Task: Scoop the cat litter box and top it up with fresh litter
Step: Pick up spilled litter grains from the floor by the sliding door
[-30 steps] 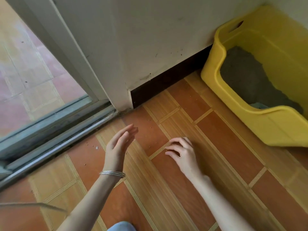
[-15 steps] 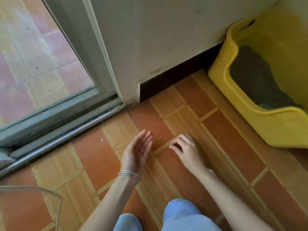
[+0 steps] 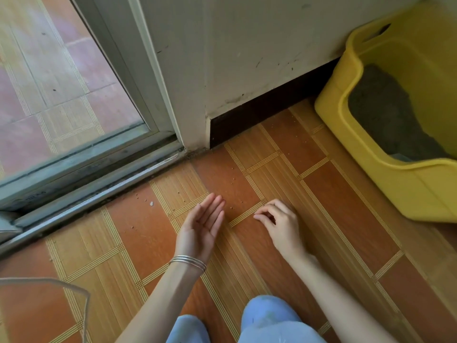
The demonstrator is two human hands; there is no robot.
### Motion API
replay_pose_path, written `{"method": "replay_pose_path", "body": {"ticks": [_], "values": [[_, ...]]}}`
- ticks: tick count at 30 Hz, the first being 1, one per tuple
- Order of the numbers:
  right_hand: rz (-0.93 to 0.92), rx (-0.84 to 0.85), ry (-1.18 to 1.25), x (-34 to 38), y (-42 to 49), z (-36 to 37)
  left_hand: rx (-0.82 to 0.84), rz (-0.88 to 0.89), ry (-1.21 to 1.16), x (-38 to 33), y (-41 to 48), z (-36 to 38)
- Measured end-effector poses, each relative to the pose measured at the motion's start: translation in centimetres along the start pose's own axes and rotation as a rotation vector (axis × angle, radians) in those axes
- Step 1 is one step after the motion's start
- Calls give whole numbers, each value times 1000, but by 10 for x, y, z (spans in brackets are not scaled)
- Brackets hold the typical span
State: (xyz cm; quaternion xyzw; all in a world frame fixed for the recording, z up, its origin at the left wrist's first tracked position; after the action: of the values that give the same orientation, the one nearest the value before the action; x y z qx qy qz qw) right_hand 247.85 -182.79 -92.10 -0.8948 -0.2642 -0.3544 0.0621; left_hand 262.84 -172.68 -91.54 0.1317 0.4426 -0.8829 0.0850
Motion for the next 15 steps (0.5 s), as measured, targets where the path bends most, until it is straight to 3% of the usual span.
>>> {"method": "replay_pose_path", "body": {"ticks": [5, 9, 15], "values": [[-66, -47, 48, 37, 10, -12, 4, -102, -35, 12, 1, 6], [-149, 21, 214, 80, 21, -12, 20, -179, -83, 18, 0, 18], [128, 1, 263, 32, 30, -4, 18, -162, -182, 2, 8, 10]]}}
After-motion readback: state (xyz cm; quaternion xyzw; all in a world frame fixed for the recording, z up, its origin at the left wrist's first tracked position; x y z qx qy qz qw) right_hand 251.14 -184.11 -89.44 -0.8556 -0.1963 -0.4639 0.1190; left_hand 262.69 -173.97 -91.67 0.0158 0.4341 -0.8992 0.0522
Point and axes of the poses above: each hand's wrist, its own y-axis towards the middle knuckle, its own z-axis out of the palm, x = y × z, the point moved 4 cm from there along y, towards the middle knuckle, and after that the axes turned 2 degrees about -x, right-handed, at the moved point
